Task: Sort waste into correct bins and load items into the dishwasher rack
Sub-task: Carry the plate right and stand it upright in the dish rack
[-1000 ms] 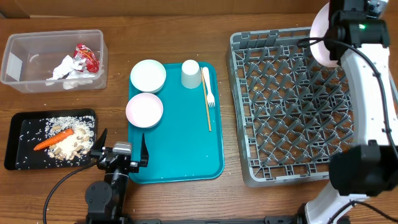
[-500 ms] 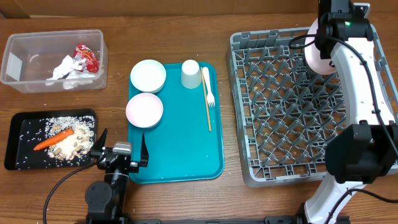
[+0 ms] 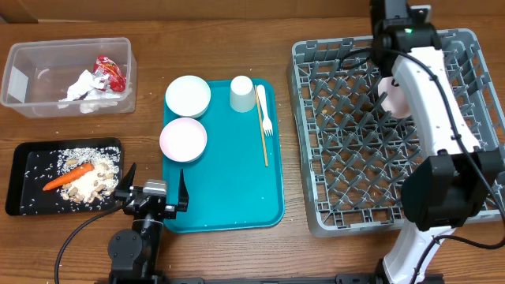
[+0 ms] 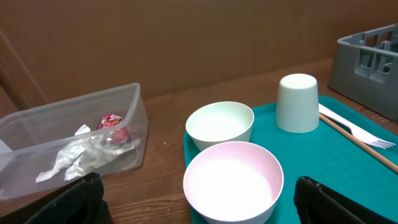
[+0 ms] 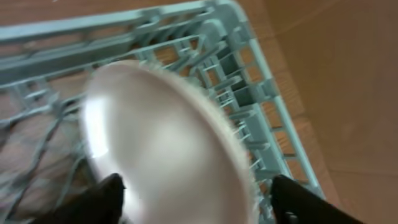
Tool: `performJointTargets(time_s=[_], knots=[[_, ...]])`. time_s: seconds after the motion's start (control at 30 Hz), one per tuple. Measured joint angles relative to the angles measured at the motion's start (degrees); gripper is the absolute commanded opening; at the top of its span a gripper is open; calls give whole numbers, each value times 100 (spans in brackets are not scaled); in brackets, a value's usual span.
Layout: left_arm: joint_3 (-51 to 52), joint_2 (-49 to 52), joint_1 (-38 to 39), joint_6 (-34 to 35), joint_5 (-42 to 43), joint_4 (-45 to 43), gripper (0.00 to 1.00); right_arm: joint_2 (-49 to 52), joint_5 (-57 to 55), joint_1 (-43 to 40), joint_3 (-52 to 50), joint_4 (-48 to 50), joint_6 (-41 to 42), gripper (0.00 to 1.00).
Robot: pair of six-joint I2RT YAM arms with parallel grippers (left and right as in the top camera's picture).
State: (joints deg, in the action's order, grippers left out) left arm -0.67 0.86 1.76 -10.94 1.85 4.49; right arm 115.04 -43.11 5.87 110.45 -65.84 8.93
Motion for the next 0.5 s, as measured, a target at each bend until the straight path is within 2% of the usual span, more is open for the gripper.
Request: performJointTargets(time_s=[0.13, 0.2, 0.33, 0.5], knots=[[0, -2, 0, 0, 0, -2, 100, -17, 339, 374, 0, -92, 216, 83], [0, -2, 0, 2, 0, -2, 100, -92, 708, 588, 2, -138, 310, 100], [2, 0, 0, 0, 0, -2, 100, -439, 2424, 1062, 87, -166, 372, 100], [0, 0, 0, 0, 0, -2, 100, -713, 4520, 1580, 140, 817, 452, 100]])
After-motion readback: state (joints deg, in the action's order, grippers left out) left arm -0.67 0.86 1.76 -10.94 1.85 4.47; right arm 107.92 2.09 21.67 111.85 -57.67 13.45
